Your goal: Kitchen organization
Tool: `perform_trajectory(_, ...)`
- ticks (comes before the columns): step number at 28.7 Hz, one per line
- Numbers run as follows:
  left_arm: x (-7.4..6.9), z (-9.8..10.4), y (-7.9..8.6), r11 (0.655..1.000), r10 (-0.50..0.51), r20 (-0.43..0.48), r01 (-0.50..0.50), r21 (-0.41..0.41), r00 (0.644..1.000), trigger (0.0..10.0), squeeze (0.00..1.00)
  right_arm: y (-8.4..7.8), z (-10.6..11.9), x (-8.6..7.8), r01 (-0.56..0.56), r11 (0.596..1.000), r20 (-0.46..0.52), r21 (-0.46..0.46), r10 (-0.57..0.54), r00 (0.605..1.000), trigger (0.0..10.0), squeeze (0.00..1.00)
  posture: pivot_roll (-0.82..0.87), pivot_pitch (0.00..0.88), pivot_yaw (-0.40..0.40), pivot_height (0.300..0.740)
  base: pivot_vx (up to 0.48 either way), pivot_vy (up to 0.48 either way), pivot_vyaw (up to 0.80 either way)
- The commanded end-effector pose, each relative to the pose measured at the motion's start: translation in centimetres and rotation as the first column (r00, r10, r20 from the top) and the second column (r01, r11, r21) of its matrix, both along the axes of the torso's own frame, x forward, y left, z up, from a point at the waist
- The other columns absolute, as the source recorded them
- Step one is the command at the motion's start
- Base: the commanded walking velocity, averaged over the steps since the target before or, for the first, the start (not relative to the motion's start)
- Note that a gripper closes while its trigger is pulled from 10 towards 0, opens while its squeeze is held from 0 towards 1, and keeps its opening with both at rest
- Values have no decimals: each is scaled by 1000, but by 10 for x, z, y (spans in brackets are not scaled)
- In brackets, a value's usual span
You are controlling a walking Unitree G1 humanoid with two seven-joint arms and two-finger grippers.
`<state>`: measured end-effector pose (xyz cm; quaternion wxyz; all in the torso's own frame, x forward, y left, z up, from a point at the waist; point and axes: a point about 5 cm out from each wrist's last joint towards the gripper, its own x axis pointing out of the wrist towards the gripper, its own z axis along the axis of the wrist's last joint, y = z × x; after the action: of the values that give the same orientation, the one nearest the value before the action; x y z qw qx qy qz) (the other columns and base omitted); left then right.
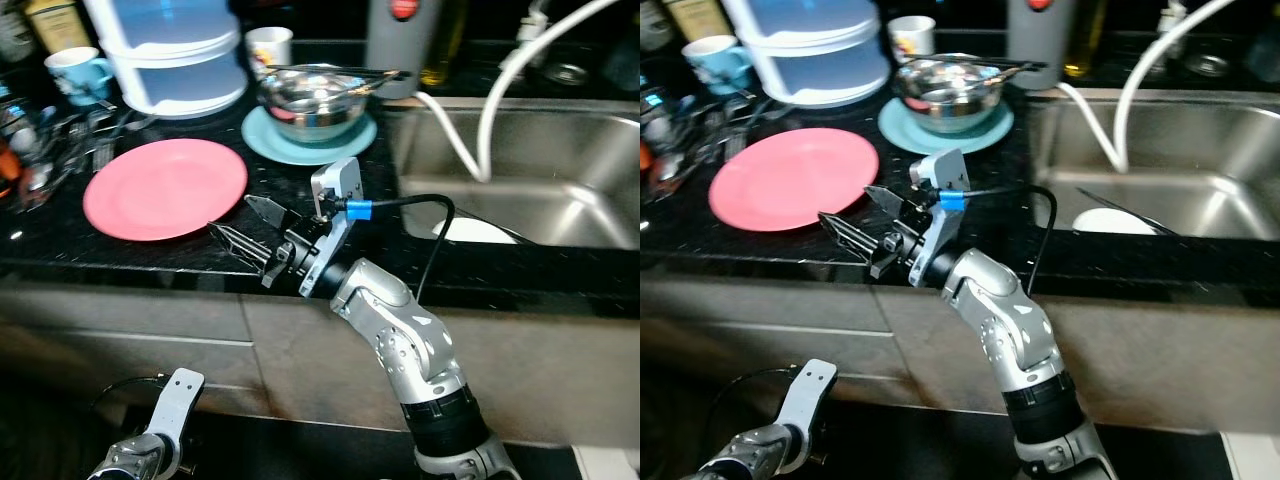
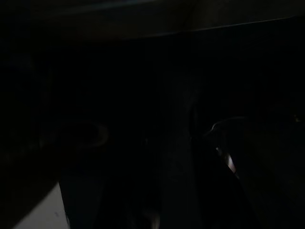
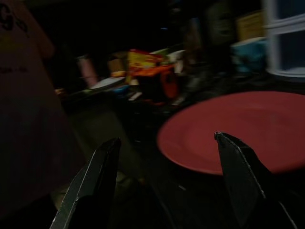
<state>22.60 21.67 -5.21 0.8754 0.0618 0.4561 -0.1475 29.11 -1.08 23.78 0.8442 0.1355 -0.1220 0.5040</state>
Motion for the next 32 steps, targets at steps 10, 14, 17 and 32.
perform_trajectory(10, -11, -6, 5, 1000, 8, -43, -7, 2, 999, 10000, 0, -3, 5, 5, 34, 999, 9, 33, -34, 999, 10000, 0, 40, 114, 48, 740, 0, 0, 800)
perform_trajectory(14, -11, -6, 4, 1000, 8, -49, -8, -5, 999, 10000, 0, -1, 9, 6, 30, 999, 24, 27, -30, 999, 10000, 0, 39, 118, 46, 740, 0, 0, 800)
perform_trajectory(17, -12, -6, 4, 1000, 2, -55, -2, -6, 998, 10000, 0, 0, 14, 7, 24, 999, 39, 34, -25, 999, 10000, 0, 40, 114, 44, 740, 0, 0, 800)
perform_trajectory(32, -12, -7, 2, 1000, -14, -65, 14, 1, 998, 10000, 0, 5, 22, 20, 203, 968, 211, -150, -169, 963, 10000, 0, 34, 125, 34, 740, 0, 0, 583)
